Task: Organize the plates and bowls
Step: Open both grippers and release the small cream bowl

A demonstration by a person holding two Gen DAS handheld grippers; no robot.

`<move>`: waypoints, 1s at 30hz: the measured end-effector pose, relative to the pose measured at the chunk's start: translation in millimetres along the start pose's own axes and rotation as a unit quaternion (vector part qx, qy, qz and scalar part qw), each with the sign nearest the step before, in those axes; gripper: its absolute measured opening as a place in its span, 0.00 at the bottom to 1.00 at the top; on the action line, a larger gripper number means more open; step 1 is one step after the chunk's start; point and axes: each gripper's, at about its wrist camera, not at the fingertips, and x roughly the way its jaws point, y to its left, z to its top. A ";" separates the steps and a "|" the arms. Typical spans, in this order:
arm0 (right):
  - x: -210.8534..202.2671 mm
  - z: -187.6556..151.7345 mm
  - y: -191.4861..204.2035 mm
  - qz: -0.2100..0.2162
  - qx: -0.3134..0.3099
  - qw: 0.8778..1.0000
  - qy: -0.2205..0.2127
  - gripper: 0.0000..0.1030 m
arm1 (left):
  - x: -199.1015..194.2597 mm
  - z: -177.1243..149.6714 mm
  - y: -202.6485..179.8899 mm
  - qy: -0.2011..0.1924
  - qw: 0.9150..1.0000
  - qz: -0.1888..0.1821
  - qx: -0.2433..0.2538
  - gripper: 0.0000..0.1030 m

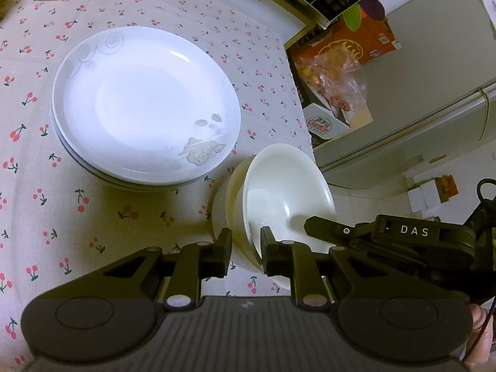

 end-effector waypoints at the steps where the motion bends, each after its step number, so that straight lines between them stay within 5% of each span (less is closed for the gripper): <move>1: -0.4 0.3 0.1 -0.002 -0.001 1.000 -0.001 0.18 | 0.1 -0.1 -0.5 -0.001 1.000 0.002 0.001 0.17; 20: -7.8 3.8 3.6 -0.019 -0.030 0.999 -0.022 0.18 | 4.2 -2.9 -4.5 0.005 0.999 0.027 0.026 0.20; 25: -9.7 4.8 2.5 -0.023 -0.032 0.999 -0.023 0.19 | 5.3 -5.9 -9.3 0.011 0.998 0.024 0.054 0.25; 30: -13.1 7.5 -1.8 -0.014 -0.025 0.999 -0.020 0.27 | 6.3 -13.3 -19.2 0.020 0.993 0.016 0.117 0.46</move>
